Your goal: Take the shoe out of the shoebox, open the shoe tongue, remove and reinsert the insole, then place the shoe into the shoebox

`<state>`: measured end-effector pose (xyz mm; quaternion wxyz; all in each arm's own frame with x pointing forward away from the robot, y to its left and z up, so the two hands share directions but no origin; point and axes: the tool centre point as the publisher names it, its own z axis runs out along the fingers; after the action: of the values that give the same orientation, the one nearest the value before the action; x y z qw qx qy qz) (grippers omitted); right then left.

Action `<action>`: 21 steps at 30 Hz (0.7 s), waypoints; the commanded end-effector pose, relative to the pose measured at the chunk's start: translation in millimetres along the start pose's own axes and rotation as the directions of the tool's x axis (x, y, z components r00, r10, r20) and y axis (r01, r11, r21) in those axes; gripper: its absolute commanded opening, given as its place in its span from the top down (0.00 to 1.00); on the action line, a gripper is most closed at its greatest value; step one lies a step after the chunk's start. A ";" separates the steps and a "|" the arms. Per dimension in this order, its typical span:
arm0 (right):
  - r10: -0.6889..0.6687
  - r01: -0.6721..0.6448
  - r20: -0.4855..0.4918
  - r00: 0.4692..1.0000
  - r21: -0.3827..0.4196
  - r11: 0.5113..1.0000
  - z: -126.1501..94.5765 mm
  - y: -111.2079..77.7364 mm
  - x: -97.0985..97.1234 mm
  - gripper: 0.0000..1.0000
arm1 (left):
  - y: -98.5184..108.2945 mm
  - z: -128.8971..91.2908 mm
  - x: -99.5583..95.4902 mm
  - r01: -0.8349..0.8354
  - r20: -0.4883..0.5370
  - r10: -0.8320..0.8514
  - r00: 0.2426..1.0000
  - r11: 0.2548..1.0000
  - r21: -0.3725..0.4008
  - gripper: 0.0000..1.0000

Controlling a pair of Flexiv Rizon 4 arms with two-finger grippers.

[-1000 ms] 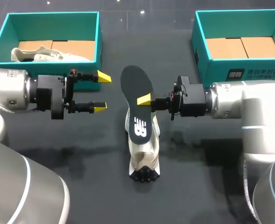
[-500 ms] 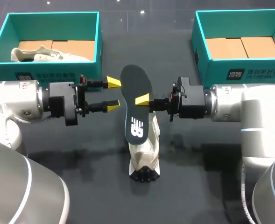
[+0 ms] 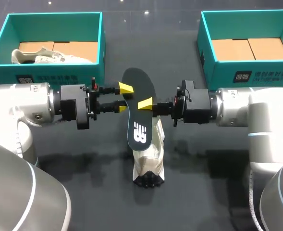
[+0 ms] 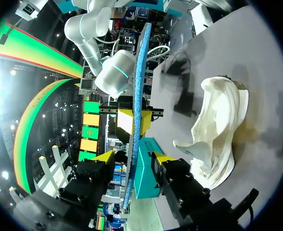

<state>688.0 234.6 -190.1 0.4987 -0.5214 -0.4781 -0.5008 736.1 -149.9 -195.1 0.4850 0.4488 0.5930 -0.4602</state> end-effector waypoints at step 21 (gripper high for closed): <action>0.004 -0.004 -0.002 1.000 0.012 1.000 3.2 0.7 -0.2 1.00 | -5.3 16.3 0.5 -0.022 0.000 0.022 1.000 1.000 -0.003 0.78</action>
<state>689.2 236.8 -189.4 0.5029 -0.5193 -0.4794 -0.4976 734.3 -164.6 -195.9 0.4885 0.4555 0.5888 -0.4551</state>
